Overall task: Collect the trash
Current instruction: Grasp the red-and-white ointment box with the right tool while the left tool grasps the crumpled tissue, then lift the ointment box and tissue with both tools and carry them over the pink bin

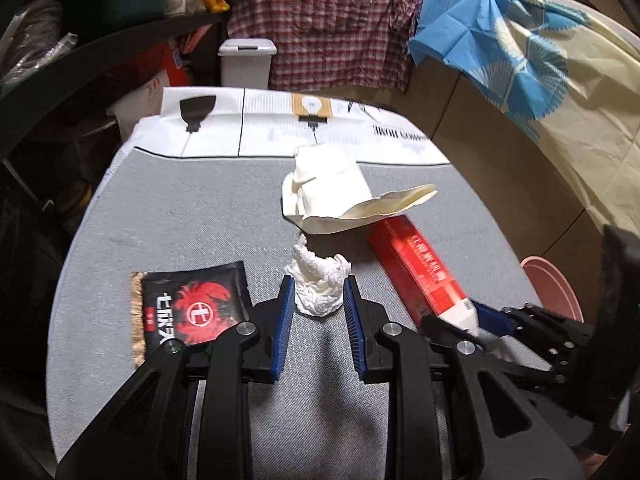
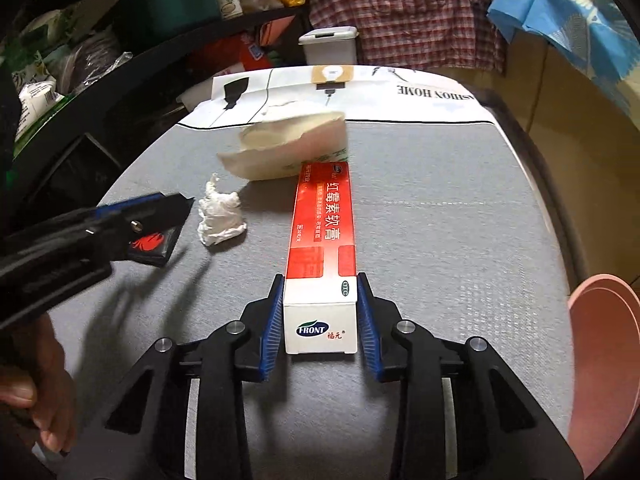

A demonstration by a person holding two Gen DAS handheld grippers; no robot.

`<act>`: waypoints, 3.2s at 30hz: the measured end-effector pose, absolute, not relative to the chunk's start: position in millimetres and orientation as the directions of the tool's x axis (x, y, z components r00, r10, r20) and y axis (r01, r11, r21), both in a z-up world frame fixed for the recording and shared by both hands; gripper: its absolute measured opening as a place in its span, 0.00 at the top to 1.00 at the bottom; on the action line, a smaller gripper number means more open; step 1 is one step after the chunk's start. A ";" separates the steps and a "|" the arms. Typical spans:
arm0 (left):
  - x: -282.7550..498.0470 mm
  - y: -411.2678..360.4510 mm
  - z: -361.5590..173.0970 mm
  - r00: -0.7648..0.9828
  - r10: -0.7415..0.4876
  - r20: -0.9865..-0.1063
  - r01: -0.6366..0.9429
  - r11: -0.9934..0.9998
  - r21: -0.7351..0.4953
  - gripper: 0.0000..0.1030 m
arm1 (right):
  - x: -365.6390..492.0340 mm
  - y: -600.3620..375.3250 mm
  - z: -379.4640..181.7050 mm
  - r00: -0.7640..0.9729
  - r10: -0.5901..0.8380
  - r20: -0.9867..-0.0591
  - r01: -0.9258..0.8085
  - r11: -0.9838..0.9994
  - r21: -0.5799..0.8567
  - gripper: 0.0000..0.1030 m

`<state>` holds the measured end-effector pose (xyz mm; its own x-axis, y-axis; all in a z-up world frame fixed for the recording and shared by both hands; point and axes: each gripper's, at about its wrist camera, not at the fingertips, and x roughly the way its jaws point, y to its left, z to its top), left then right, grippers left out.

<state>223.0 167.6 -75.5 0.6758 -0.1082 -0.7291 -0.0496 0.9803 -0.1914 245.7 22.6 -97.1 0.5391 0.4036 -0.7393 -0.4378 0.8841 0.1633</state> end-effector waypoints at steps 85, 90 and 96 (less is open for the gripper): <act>134.9 41.6 22.4 0.774 -0.133 -0.619 0.055 0.988 -0.144 0.96 | 152.8 -200.6 35.9 0.791 0.294 -0.537 -0.264 0.955 0.133 0.67; 143.4 28.0 20.5 0.768 -0.154 -0.622 0.076 0.986 -0.151 0.96 | 157.5 -213.9 33.9 0.796 0.276 -0.539 -0.236 0.961 0.144 0.67; 153.7 11.4 18.6 0.759 -0.180 -0.625 0.103 0.982 -0.157 0.96 | 161.2 -227.8 30.6 0.799 0.252 -0.546 -0.206 0.968 0.145 0.67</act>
<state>153.7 11.4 18.6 0.7595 -0.1800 -0.6251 0.1035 0.9822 -0.1571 161.2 -227.8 30.6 0.7991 0.2520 -0.5458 -0.2062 0.9677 0.1449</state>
